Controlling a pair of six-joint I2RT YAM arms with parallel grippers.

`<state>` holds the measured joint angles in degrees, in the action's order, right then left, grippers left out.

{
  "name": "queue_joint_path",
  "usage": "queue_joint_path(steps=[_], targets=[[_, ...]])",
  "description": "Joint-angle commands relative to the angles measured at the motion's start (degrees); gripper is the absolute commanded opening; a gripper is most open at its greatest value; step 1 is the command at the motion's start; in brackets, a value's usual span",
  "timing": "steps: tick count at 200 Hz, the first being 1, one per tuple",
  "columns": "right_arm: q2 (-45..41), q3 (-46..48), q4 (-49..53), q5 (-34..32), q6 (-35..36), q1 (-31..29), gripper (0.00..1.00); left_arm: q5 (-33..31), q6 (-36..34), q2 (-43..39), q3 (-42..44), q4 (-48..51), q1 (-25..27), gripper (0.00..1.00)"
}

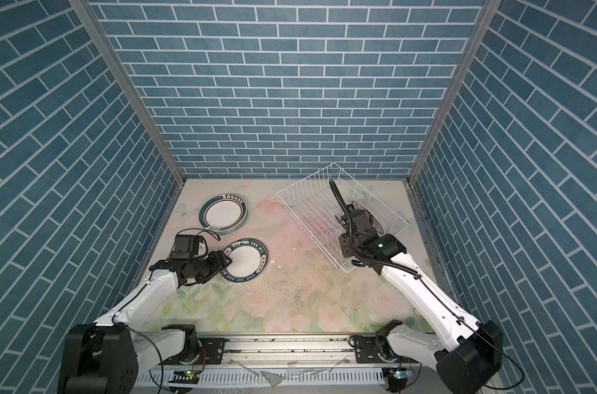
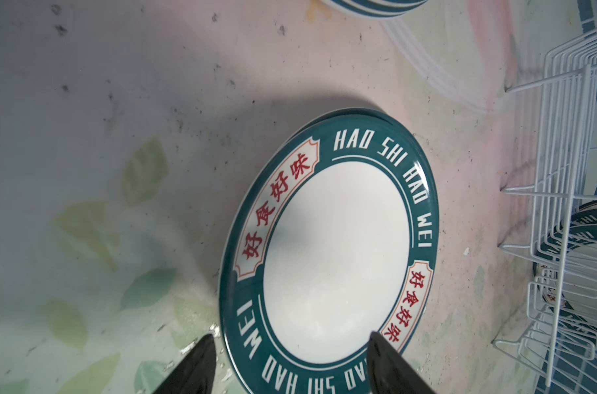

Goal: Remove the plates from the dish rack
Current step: 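Lower the green-rimmed plate flat onto the sunburst plate and open the left gripper, then withdraw the left gripper from the plate while right positions at the next rack plate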

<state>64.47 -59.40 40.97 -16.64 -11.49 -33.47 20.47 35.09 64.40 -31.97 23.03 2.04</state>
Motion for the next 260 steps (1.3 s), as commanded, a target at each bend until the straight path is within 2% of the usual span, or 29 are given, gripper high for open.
queue_joint_path(steps=[1, 130, 154, 208, 239, 241, 245, 260], targets=[[-0.13, 1.64, -0.50, 0.64, 2.19, 0.25, 0.42, -0.76, -0.99, 0.87, -0.91, 1.11, 0.30, 0.71], [0.96, 2.00, -0.62, 1.71, 3.21, 0.78, 0.42, -2.80, -2.24, 7.94, -4.21, 0.21, 3.84, 0.75], [1.43, 1.93, -1.04, 1.28, 3.33, 0.84, 0.42, -4.19, -2.53, 4.04, -4.07, 2.75, 3.84, 0.77], [1.74, 0.44, -3.18, 0.69, 4.00, 0.87, 0.41, -7.59, -5.25, -11.17, -7.08, 10.34, 3.76, 0.83], [5.89, -3.13, -2.75, -1.79, 5.95, 0.86, 0.40, -9.39, -6.55, -14.86, -9.87, 11.00, 3.76, 0.85], [6.27, -3.41, -2.70, -1.87, 6.12, 0.86, 0.40, -9.46, -6.64, -15.08, -9.98, 10.95, 3.76, 0.87], [7.07, -3.99, -2.61, -2.02, 6.41, 0.87, 0.40, -9.68, -6.84, -15.36, -10.23, 10.86, 3.76, 0.98], [9.83, -5.86, -2.56, -3.29, 7.15, 0.81, 0.40, -10.51, -7.09, -16.01, -11.06, 10.94, 3.76, 0.99]])
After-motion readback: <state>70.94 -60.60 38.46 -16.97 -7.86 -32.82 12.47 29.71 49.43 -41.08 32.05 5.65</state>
